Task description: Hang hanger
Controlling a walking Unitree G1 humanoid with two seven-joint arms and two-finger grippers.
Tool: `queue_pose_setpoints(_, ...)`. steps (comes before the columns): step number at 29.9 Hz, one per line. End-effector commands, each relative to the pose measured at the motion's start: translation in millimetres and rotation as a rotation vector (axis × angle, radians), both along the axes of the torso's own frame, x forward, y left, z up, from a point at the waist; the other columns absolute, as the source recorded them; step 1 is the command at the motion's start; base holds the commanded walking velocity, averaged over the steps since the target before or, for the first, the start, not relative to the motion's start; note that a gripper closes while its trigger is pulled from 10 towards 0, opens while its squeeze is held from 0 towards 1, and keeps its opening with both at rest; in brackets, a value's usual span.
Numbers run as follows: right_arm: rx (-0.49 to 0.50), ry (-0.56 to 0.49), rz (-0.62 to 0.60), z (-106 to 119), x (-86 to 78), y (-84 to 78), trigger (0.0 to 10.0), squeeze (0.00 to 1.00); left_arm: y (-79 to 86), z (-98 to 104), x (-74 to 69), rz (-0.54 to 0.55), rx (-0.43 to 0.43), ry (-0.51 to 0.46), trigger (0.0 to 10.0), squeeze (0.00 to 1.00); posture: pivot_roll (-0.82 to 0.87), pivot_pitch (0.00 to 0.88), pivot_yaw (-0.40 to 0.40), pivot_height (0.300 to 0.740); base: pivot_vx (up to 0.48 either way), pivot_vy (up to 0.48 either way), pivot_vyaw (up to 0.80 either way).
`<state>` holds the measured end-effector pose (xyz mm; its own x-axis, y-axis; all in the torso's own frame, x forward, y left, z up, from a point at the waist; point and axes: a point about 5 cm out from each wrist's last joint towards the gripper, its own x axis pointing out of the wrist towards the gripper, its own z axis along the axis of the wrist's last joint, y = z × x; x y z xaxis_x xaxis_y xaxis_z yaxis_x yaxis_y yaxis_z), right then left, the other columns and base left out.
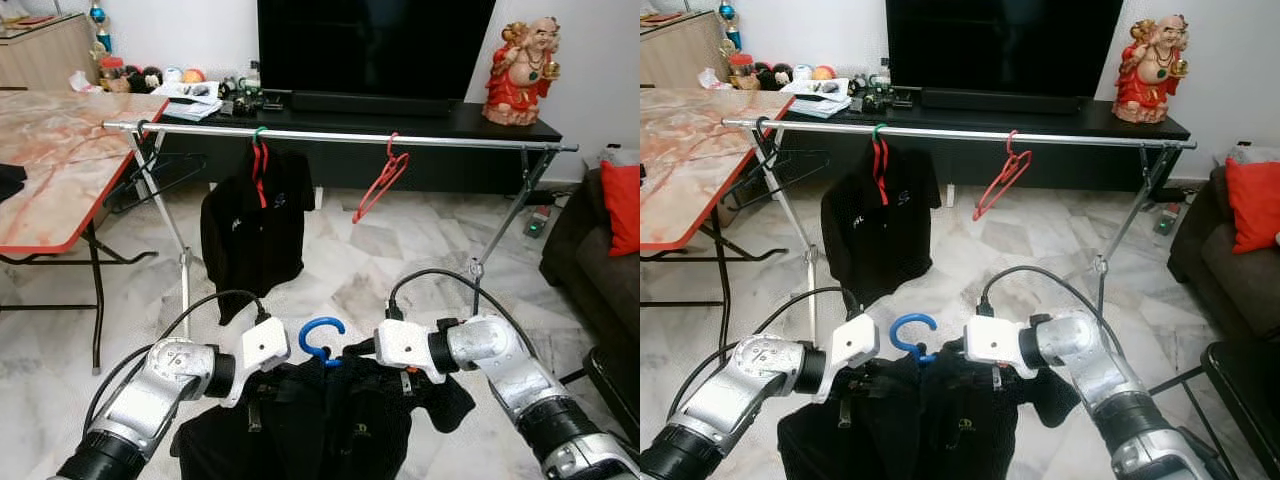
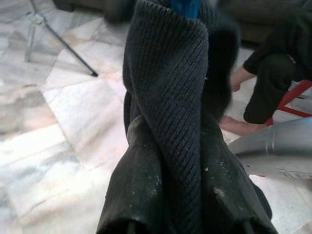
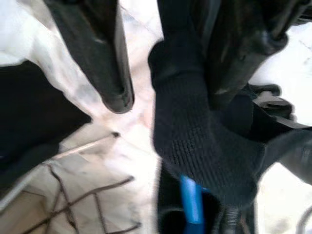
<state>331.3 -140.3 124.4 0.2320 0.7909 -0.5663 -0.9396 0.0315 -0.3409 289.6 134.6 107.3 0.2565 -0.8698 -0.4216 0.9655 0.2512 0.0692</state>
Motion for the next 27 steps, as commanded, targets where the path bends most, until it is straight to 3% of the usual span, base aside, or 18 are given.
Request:
queue_pose_setpoints(1, 0.027, -0.071, -0.044, 18.8, 9.7, -8.4, 10.0, 1.0, 2.5, -0.5, 1.2, 0.004, 0.019, -0.015, 0.0, 0.0, 0.01, 0.0, -0.055, 0.74, 0.0, 0.0, 0.0)
queue_pose_setpoints(6, 0.036, -0.085, -0.064, 25.5, 12.1, -14.8, 10.0, 1.0, 6.4, -9.5, 0.5, 0.027, 0.046, -0.01, 0.0, 0.0, 0.01, 0.0, -0.053, 0.74, 0.0, 0.0, 0.0)
queue_pose_setpoints(11, 0.05, -0.098, -0.106, 27.5, 14.2, -21.2, 10.0, 1.0, 7.6, -12.4, 3.3, 0.101, 0.012, -0.02, 0.0, 0.0, 0.01, 0.0, -0.052, 0.74, 0.0, 0.0, 0.0)
queue_pose_setpoints(16, 0.114, -0.109, -0.234, 15.3, 14.1, -27.7, 10.0, 1.0, 14.9, -15.9, 12.4, 0.26, -0.017, -0.085, 0.0, 0.0, 0.01, 0.0, -0.054, 0.74, 0.0, 0.0, 0.0)
queue_pose_setpoints(17, 0.121, -0.122, -0.283, 11.9, 15.4, -30.4, 10.0, 0.73, 15.9, -16.3, 14.2, 0.292, -0.019, -0.106, 0.0, 0.0, 0.02, 0.0, -0.054, 0.74, 0.0, 0.0, 0.0)
queue_pose_setpoints(18, 0.118, -0.145, -0.347, 7.4, 17.4, -34.4, 10.0, 0.73, 17.4, -17.7, 16.5, 0.331, -0.009, -0.131, 0.0, 0.0, 0.02, 0.0, -0.054, 0.74, 0.0, 0.0, 0.0)
queue_pose_setpoints(19, 0.123, -0.16, -0.447, 0.7, 19.7, -40.7, 10.0, 0.0, 19.4, -20.3, 18.1, 0.375, 0.005, -0.148, 4.2, 0.0, 0.02, 0.0, -0.054, 0.74, 0.0, 0.0, 0.0)
queue_pose_setpoints(20, 0.133, -0.153, -0.582, -10.1, 20.8, -49.7, 10.0, 0.0, 21.6, -23.8, 19.3, 0.423, 0.017, -0.163, 6.0, 0.0, 0.02, 0.0, -0.054, 0.74, 0.0, 0.0, 0.0)
queue_pose_setpoints(21, 0.147, -0.148, -0.657, -18.2, 19.3, -54.2, 10.0, 0.0, 22.5, -25.5, 19.6, 0.451, 0.012, -0.172, 10.0, 0.0, 0.01, 0.0, -0.049, 0.74, 0.0, 0.0, 0.0)
queue_pose_setpoints(22, 0.172, -0.134, -0.811, -33.3, 16.0, -62.1, 10.0, 0.0, 24.1, -28.9, 20.3, 0.508, 0.006, -0.184, 10.0, 0.0, 0.01, 0.0, -0.046, 0.74, 0.0, 0.0, 0.0)
queue_pose_setpoints(24, 0.183, -0.117, -0.896, -41.5, 13.6, -66.3, 10.0, 0.0, 24.6, -31.3, 20.4, 0.537, 0.005, -0.189, 10.0, 0.0, 0.01, 0.0, -0.047, 0.74, 0.0, 0.0, 0.0)
queue_pose_setpoints(25, 0.149, -0.072, -1.042, -67.4, 0.3, -74.4, 10.0, 0.0, 28.7, -36.0, 23.6, 0.635, 0.027, -0.211, 10.0, 0.0, 0.02, 0.0, -0.045, 0.74, 0.0, 0.0, 0.0)
queue_pose_setpoints(27, 0.13, 0.044, -1.264, -100.1, -21.8, -85.8, 10.0, 0.0, 32.5, -42.7, 24.5, 0.727, 0.028, -0.185, 10.0, 0.0, 0.01, 0.0, -0.043, 0.74, 0.0, 0.0, 0.0)
